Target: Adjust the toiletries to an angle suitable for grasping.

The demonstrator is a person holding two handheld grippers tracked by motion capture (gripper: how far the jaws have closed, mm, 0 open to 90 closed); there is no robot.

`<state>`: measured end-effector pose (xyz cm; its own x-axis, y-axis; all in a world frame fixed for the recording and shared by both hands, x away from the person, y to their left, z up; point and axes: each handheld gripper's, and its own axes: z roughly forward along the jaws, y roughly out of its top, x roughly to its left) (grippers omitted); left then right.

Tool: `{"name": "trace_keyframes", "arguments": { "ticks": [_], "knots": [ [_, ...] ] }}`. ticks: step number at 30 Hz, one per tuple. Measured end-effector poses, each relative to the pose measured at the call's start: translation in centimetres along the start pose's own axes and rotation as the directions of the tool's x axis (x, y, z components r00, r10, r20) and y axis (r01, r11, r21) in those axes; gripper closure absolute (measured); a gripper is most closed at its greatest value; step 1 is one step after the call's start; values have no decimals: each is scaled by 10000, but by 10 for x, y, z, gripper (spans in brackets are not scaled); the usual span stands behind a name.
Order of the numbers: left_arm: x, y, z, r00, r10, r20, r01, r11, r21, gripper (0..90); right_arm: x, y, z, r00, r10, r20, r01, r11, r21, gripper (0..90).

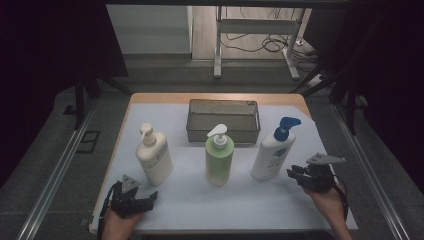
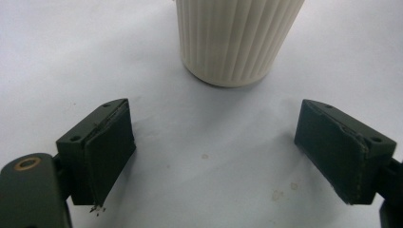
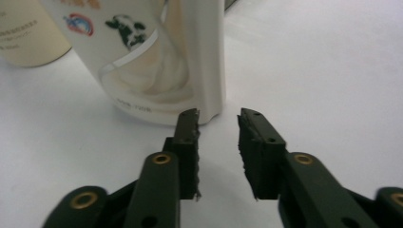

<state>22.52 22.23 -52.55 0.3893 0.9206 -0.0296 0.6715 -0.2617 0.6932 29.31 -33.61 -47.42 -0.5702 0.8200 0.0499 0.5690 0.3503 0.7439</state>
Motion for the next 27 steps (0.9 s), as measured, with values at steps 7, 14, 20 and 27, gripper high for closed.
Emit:
{"name": "trace_keyframes", "arguments": {
  "ticks": [7, 14, 20, 27],
  "knots": [
    [0, 0, 0, 10000, -2, 0, 2, 10000, -2, 126, -8, 8, 5, 9998, 134, -139, -136, 9998, -149, 863],
    [0, 0, 0, 10000, -1, 3, 1, 10000, 0, 126, -17, 18, 18, 9997, 179, -190, -182, 9997, -150, 888],
    [0, 0, 0, 10000, 24, 6, -24, 10000, 8, 126, -21, 23, 26, 9996, 218, -206, -220, 9997, -110, 872],
    [0, 0, 0, 10000, 35, 7, -35, 10000, 1, 126, -25, 29, 39, 9984, 114, -563, -122, 9998, -141, 865]
  ]
}}
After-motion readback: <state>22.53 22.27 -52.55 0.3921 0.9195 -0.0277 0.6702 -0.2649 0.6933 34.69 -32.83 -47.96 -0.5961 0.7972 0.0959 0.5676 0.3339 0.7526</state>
